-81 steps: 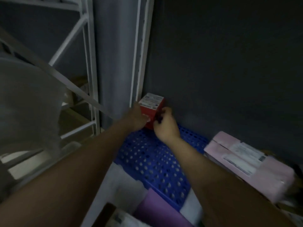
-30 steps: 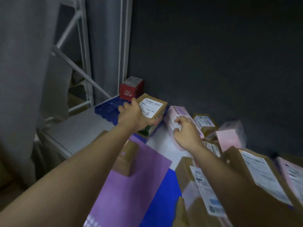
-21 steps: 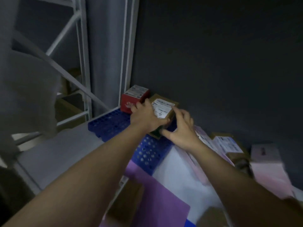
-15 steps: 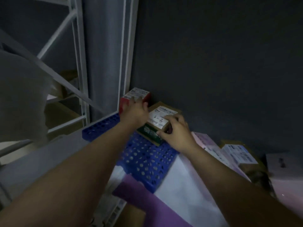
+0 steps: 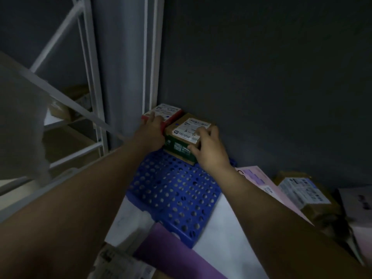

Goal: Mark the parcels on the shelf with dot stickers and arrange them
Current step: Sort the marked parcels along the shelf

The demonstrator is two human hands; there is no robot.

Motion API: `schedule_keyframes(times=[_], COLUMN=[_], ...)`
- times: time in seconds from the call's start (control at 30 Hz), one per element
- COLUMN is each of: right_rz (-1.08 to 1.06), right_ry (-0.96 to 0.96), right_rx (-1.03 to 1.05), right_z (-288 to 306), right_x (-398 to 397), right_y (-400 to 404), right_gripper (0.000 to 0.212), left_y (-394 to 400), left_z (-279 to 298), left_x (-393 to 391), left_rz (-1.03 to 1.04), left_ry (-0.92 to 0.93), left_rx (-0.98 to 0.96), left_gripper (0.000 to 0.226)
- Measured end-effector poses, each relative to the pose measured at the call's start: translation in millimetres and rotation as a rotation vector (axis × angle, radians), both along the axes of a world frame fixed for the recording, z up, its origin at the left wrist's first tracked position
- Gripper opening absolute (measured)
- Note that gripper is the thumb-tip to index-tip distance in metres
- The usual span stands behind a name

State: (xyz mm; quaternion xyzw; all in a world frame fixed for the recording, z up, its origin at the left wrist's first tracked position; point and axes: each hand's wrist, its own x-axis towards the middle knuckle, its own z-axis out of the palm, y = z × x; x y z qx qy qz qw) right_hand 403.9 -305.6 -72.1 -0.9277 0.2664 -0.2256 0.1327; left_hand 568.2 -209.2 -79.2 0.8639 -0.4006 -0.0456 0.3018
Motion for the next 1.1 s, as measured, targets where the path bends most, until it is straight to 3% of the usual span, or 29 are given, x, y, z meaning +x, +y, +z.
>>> schedule_keyframes(times=[0.17, 0.27, 0.33, 0.5, 0.57, 0.77, 0.93, 1.1], right_rz=[0.028, 0.087, 0.164, 0.299, 0.281, 0.127, -0.040, -0.339], right_ry=[-0.045, 0.017, 0.104, 0.443, 0.460, 0.094, -0.251, -0.547], right_rx=[-0.014, 0.225, 0.392, 0.631, 0.594, 0.462, 0.272, 0.309], right_z=[8, 19, 29, 29, 16, 33, 97, 123], right_x=[-44, -82, -109, -168, -177, -212, -330, -496], right_y=[38, 79, 113, 184, 201, 228, 237, 244], right_gripper=[0.046, 0.039, 0.043, 0.111, 0.121, 0.072, 0.072, 0.081], left_y=[20, 80, 116, 213, 241, 258, 233, 197], left_z=[-17, 14, 18, 13, 13, 33, 101, 154], left_x=[-31, -102, -129, -173, -190, -246, -345, -493], left_rz=[-0.065, -0.038, 0.021, 0.174, 0.225, 0.124, -0.013, -0.347], left_ry=[0.033, 0.086, 0.101, 0.188, 0.214, 0.372, 0.384, 0.424], left_rx=[0.029, 0.073, 0.107, 0.022, 0.039, -0.140, -0.359, -0.408], left_gripper=[0.065, 0.041, 0.040, 0.041, 0.043, 0.059, 0.054, 0.053])
